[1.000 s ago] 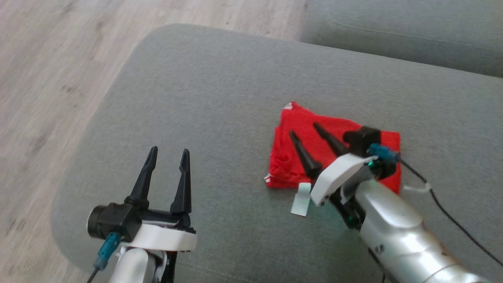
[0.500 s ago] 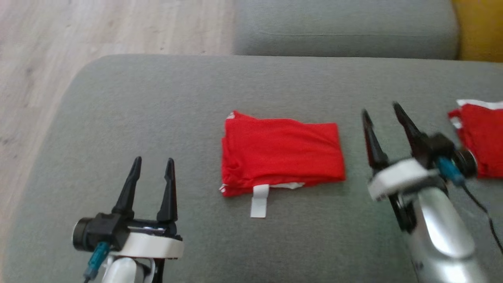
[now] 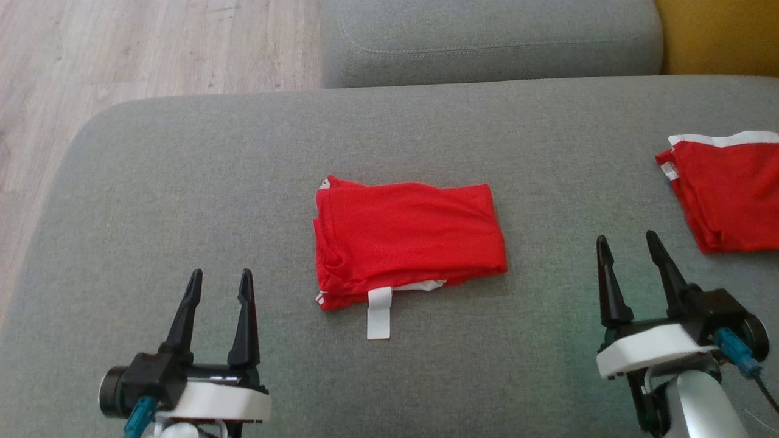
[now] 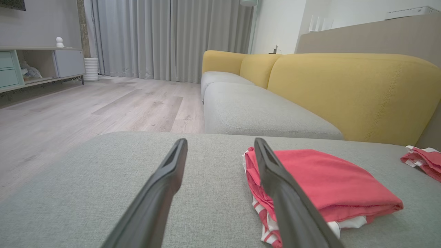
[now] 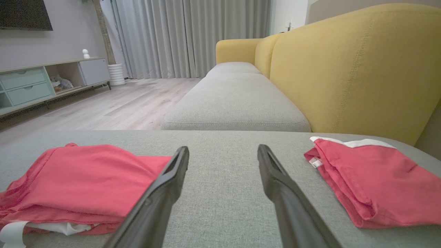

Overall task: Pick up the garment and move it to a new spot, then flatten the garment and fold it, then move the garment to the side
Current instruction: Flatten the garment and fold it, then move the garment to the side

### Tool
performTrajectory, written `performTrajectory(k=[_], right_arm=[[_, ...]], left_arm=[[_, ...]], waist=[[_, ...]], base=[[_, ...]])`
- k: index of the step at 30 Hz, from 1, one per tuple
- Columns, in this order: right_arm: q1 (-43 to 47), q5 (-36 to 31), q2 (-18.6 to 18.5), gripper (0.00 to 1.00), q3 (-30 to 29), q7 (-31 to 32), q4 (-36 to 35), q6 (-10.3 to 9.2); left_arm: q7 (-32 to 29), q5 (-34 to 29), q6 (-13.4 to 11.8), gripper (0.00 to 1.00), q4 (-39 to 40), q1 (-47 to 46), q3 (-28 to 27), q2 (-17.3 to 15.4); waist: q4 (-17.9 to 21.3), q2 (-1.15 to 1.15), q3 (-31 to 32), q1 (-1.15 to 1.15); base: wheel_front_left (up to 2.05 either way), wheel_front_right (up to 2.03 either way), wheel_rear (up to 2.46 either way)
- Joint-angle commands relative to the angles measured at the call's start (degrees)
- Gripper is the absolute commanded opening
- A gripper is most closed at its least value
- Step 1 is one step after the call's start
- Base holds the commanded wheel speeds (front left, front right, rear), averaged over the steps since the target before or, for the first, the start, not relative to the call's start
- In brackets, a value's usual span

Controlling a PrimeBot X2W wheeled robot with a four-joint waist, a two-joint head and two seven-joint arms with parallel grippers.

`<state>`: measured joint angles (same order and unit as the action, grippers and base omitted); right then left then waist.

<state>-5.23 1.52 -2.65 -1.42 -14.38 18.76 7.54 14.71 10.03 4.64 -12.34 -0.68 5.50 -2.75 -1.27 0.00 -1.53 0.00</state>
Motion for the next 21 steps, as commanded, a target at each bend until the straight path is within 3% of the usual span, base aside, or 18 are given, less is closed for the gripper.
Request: performTrajectory(k=[1, 13, 21], right_arm=[[-1.7, 0.4, -0.2, 1.0, 1.1, -0.6, -2.5, -0.05], [-4.0, 0.0, -0.2, 1.0, 1.6, -0.5, -1.1, -0.05], [-12.8, 1.1, -0.2, 1.0, 4.7, 6.2, 6.8, -0.05]], left_arm=[[0.3, -0.6, 0.1, 1.0, 1.8, -1.6, -1.8, -0.1], [0.3, -0.5, 0.4, 1.0, 1.8, -3.5, 0.0, -0.1], [0.3, -0.3, 1.1, 1.0, 1.0, -7.1, 2.9, -0.1]], waist=[[0.0, 0.0, 0.0, 0.0], [-2.5, 0.0, -2.6, 0.0], [-7.5, 0.0, -8.4, 0.0]], base=[[0.0, 0.0, 0.0], [0.0, 0.0, 0.0], [0.0, 0.0, 0.0]])
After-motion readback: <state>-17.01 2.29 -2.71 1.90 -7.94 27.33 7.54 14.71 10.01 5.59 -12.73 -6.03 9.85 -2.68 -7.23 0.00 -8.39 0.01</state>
